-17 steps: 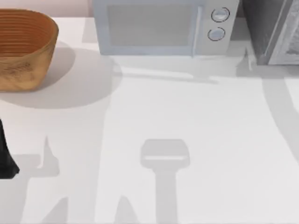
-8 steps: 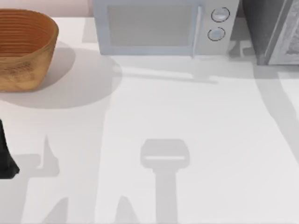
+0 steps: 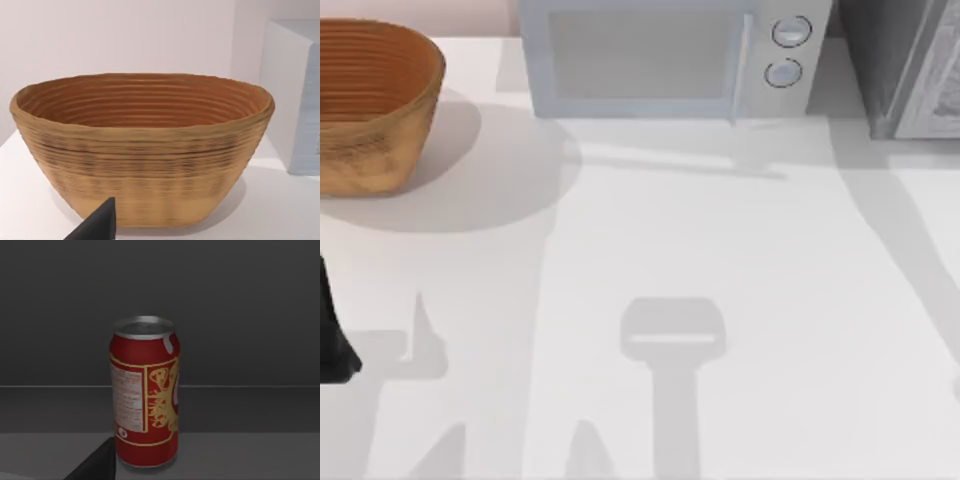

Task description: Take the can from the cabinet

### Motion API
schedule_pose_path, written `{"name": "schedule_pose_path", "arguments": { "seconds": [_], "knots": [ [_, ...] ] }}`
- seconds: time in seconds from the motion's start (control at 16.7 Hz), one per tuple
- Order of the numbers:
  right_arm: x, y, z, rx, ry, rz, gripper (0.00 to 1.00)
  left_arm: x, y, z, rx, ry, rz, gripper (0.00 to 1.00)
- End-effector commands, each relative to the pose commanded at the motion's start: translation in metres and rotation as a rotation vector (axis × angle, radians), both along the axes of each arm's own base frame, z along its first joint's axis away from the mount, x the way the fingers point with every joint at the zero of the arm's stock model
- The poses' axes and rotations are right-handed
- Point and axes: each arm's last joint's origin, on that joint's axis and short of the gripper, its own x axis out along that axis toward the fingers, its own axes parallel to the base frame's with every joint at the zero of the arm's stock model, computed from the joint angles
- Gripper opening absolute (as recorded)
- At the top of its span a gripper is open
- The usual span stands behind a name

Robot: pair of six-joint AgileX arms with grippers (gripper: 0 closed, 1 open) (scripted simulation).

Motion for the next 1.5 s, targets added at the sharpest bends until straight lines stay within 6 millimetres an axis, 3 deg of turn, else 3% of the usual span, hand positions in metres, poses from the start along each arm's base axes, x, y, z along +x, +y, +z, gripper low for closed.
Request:
{"name": "schedule_pose_path", "arguments": {
  "seconds": [0.3, 0.6, 1.08, 1.38, 1.5],
  "knots": [
    [0.026, 0.037, -0.015, 0.003, -0.008, -0.006, 1.0, 0.0, 0.0, 0.0, 0.0, 0.0, 0.0, 1.0],
    [0.029, 0.036, -0.015, 0.002, -0.006, -0.006, 1.0, 0.0, 0.0, 0.0, 0.0, 0.0, 0.0, 1.0],
    [0.081, 0.037, -0.014, 0.003, -0.008, -0.005, 1.0, 0.0, 0.0, 0.0, 0.0, 0.0, 0.0, 1.0],
    [0.086, 0.036, -0.014, 0.003, -0.008, -0.005, 1.0, 0.0, 0.0, 0.0, 0.0, 0.0, 0.0, 1.0],
    [0.086, 0.036, -0.014, 0.003, -0.008, -0.005, 0.85, 0.0, 0.0, 0.0, 0.0, 0.0, 0.0, 1.0]
  ]
}}
